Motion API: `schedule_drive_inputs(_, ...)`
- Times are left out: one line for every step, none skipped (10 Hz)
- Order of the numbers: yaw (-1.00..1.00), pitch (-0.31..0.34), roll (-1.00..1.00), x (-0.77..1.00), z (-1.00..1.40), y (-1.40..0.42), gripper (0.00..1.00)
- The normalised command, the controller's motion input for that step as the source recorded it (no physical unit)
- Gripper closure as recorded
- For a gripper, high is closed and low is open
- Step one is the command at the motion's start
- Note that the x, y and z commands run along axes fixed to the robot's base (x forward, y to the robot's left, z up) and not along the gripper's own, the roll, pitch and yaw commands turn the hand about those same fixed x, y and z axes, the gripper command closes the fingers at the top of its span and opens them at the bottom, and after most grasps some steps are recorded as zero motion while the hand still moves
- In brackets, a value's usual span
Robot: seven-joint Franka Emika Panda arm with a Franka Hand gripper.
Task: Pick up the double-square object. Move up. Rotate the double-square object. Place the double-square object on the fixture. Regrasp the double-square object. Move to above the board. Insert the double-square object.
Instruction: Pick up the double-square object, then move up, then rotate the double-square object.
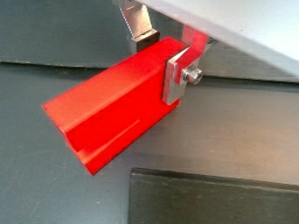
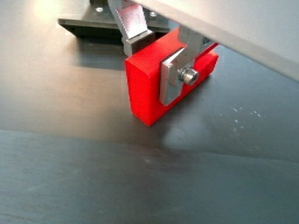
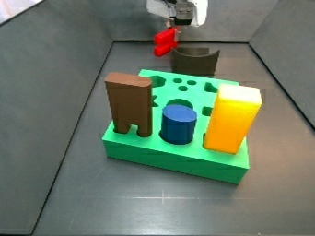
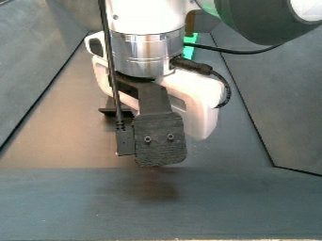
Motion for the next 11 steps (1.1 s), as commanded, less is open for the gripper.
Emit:
schedule_drive_inputs(0.00,0.000,0.00,0.00,0.00,0.00,1.00)
schedule_drive_inputs(0.00,0.000,0.00,0.00,0.00,0.00,1.00)
schedule_drive_inputs(0.00,0.000,0.00,0.00,0.00,0.00,1.00)
schedule_drive_inputs(0.00,0.000,0.00,0.00,0.00,0.00,1.00)
schedule_drive_inputs(0.00,0.000,0.00,0.00,0.83,0.00,1.00)
schedule_drive_inputs(0.03,0.030,-0.01,-0.05,0.76,0.05,1.00)
schedule_drive_inputs(0.03,0.033,-0.01,-0.06,0.64,0.04,1.00)
schedule_drive_inputs(0.02,0.018,-0.01,-0.05,0.44,0.01,1.00)
schedule_drive_inputs(0.02,0.016,-0.02,-0.04,0.20,0.01,1.00)
schedule_drive_inputs(0.00,0.000,0.00,-1.00,0.47,-0.79,1.00)
schedule_drive_inputs(0.00,-0.031,0.01,-1.00,0.44,-0.79,1.00)
